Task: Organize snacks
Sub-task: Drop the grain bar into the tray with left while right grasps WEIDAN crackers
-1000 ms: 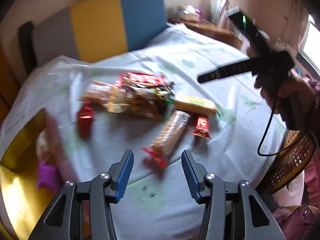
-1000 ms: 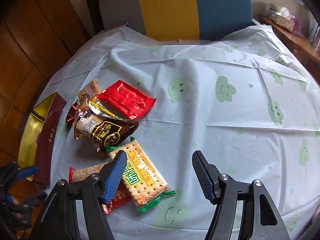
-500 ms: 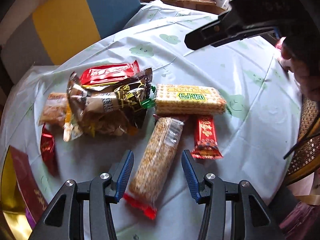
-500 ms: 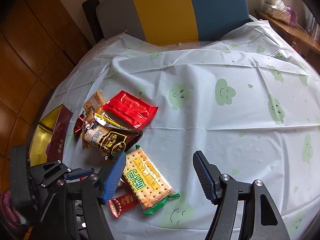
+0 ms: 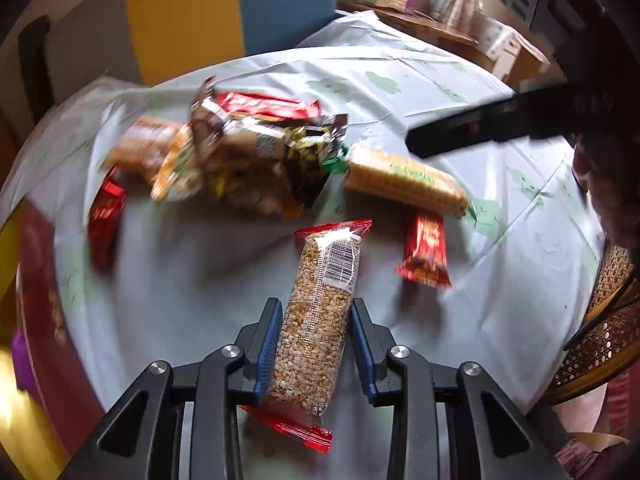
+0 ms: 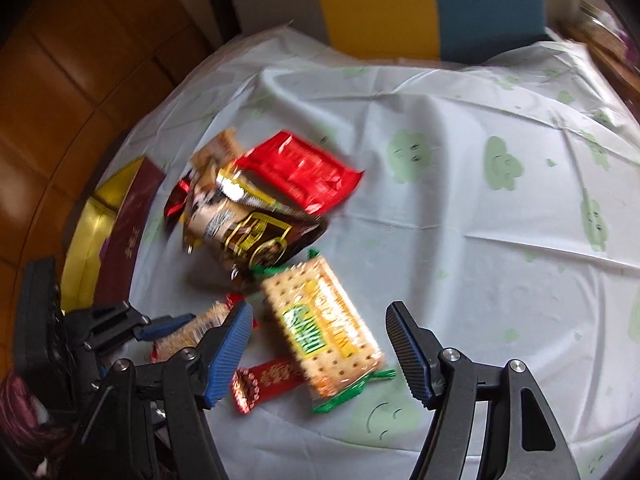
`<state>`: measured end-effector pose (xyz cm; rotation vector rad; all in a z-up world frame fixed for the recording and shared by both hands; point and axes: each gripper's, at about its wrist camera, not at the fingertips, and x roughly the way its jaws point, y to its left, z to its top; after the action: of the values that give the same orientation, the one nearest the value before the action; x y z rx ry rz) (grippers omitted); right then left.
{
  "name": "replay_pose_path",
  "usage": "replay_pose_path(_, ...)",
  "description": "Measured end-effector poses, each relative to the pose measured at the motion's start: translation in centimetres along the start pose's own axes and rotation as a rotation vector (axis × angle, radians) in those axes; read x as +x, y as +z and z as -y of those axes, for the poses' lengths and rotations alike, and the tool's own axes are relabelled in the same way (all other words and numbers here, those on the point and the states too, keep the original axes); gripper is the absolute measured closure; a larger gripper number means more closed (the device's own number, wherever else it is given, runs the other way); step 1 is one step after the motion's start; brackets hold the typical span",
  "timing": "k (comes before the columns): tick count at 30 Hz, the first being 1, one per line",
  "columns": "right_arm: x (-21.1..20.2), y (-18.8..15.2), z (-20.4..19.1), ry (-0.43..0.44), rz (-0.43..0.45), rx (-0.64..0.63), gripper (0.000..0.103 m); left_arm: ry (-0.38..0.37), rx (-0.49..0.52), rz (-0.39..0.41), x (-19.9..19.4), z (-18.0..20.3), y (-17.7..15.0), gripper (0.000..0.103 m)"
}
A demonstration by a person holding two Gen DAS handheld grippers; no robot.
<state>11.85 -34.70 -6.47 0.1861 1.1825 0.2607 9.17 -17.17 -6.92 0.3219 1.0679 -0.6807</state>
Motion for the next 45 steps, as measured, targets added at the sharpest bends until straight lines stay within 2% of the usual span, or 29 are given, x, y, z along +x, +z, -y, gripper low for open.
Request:
replay_pose_path(4, 1.5, -0.5, -0.6, -0.042, -0.045, -0.039, 0.033, 0.000, -0.055, 0.038, -0.5, -1.0, -1.6, 0.069)
replay_pose_path(10, 2.7, -0.7, -0.9, -0.091, -0.055, -0.082, 0.034, 0.001, -0.082, 0.093, -1.1, -0.8, -2.9, 0.068)
replay_pose_path(12, 3.2, -0.8, -1.0, -0.115, -0.065, -0.095, 0.044, 0.008, -0.086, 0.101, -1.1, -0.6, -2.9, 0.068)
replay_pose_path(22, 3.9, -0.1, -1.0, -0.132, -0.052, -0.081, 0.044, 0.006, -0.120, 0.120, -1.4, -0.9, -3.6, 0.066)
replay_pose_path(25, 3.9, 0.0, -1.1, -0.190, -0.045, -0.104, 0.045, 0.009, -0.116, 0.123, -1.1, -0.6, -3.4, 0.066)
replay_pose_path(27, 4.4, -0.2, -1.1, -0.274, -0.056, -0.138, 0.045, 0.008, -0.114, 0.123, -1.1, -0.7, -3.4, 0.066)
replay_pose_path(28, 4.6, -0.2, -0.9, -0.289, -0.067, -0.134, 0.046, 0.008, -0.115, 0.123, -1.1, -0.7, -3.4, 0.066)
replay_pose_path(36, 4.8, 0.3, 0.5, -0.233, -0.082, -0.051, 0.044, 0.007, -0.125, 0.135, -1.2, -0.8, -3.6, 0.067)
replay_pose_path(42, 4.7, 0.6, 0.5, -0.238, -0.064, -0.067, 0.042, 0.003, -0.141, 0.131, -1.5, -1.1, -3.6, 0.071)
replay_pose_path(45, 5.1, 0.0, 0.2, -0.258, -0.059, -0.094, 0.043, -0.029, -0.183, 0.147, -3.1, -1.9, -3.5, 0.071)
